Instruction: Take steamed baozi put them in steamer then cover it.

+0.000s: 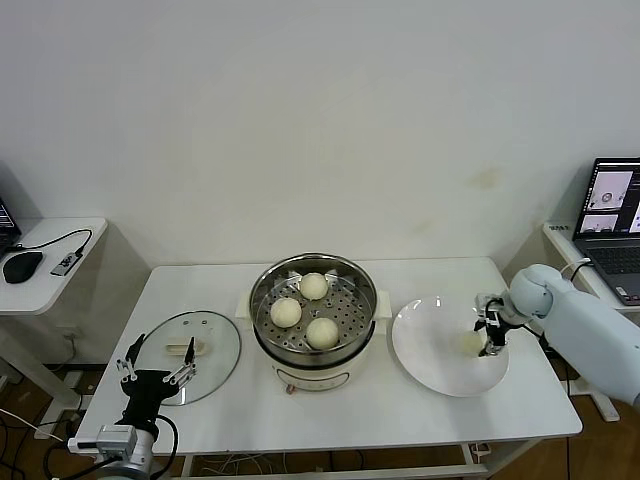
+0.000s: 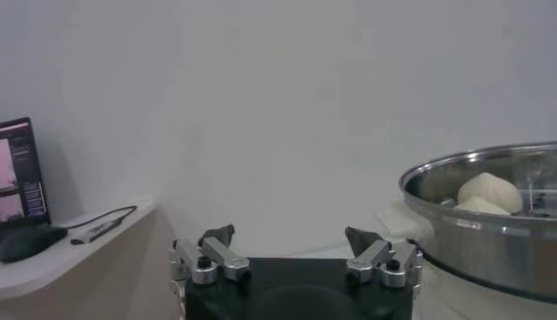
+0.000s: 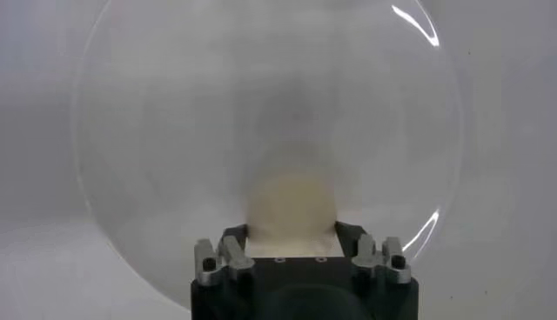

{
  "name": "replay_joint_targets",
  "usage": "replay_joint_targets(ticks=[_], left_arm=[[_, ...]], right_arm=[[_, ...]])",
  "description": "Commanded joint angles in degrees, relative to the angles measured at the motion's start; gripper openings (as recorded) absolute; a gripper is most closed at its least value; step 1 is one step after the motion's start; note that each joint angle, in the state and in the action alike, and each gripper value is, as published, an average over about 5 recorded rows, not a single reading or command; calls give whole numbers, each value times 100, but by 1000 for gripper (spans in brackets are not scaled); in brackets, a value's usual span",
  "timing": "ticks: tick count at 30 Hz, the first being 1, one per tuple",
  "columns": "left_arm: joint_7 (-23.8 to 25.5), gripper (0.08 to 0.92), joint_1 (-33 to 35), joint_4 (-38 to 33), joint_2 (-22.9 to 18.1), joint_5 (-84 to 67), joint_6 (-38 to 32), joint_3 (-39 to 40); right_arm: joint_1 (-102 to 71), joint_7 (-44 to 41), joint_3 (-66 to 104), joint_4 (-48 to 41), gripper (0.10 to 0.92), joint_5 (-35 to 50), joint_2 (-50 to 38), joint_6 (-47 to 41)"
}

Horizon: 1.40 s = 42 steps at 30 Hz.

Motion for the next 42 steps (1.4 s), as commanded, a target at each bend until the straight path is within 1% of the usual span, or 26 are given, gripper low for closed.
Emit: replay_joint_targets(ticks=[1,5,12,17,20,26,35,42], left_arm=[[-6,823,47,-89,39,-1,5,-2],[-4,823,56,-122,78,-9,15,-14],[-3,823,18,-111,59,6,19,49],[0,823,-36,-87,56,10,23,101],[-2,823,-64,-69,58,10,21,121],[-8,823,-109,-3,41,29,10,135],[-12,823,-94,41,15,42,-10,104],[-17,823,-103,51,-63,48,-17,92]], right_arm=[[218,-37,-190,246,585,145,-163,-74],[860,-108,-738,633,570,591,-433,-271],[2785,-135,-2076,1474,569,1818,-625,-811],[4323,24,-3219,1957,576,2851,-318,-1268],[4875,237,-3625,2174,577,3518,-6,-1639],[5011,892,-3878,2453,580,4504,626,-2296],[4686,1490,-3821,2276,585,5147,1536,-2855],[4390,1670,-3958,1920,585,5076,2086,-2920]])
